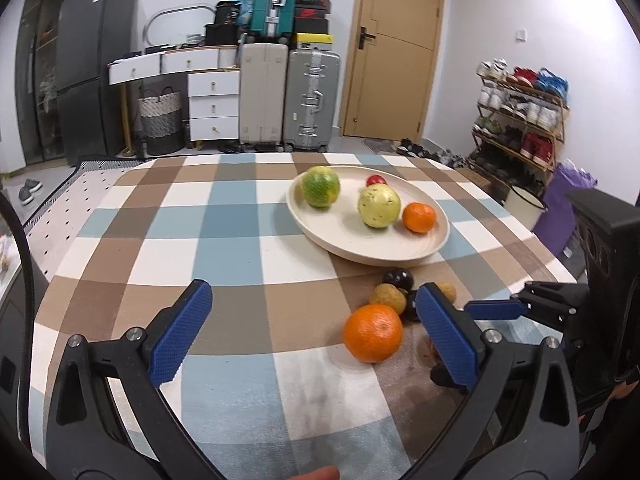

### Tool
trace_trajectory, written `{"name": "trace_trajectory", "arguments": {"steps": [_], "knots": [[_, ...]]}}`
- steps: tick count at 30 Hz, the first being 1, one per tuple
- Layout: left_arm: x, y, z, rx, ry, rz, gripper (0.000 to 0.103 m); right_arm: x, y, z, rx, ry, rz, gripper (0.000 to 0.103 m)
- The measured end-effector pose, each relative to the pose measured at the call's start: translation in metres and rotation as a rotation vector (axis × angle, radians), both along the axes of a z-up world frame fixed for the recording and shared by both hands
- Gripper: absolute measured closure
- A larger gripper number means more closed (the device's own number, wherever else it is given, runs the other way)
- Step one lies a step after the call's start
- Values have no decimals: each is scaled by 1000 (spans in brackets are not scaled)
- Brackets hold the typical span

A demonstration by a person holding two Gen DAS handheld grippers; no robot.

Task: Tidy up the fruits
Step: 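Grasp the second red tomato with the right tool, then grasp the remaining tangerine with the left tool while the right tool holds the tomato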

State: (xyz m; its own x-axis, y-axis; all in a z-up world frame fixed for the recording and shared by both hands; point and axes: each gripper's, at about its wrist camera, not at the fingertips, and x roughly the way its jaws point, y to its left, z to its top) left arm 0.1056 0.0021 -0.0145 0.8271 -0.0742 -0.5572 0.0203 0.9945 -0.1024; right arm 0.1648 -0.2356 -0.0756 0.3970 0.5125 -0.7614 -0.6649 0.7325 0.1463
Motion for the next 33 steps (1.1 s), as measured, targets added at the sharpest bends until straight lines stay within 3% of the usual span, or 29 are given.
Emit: {"name": "trace_trajectory", "arguments": {"steps": [10, 18, 26, 33], "knots": [[11, -14, -11, 11, 87, -70, 1, -1, -1, -1, 6, 11, 13, 50], [15, -11, -16, -6, 121, -62, 1, -1, -3, 0, 21, 21, 17, 70], [17, -10, -17, -11, 127, -59, 1, -2, -11, 14, 80, -28, -6, 70], [27, -15, -26, 2, 186, -74, 5, 1, -25, 28, 142, -77, -72, 70]]}}
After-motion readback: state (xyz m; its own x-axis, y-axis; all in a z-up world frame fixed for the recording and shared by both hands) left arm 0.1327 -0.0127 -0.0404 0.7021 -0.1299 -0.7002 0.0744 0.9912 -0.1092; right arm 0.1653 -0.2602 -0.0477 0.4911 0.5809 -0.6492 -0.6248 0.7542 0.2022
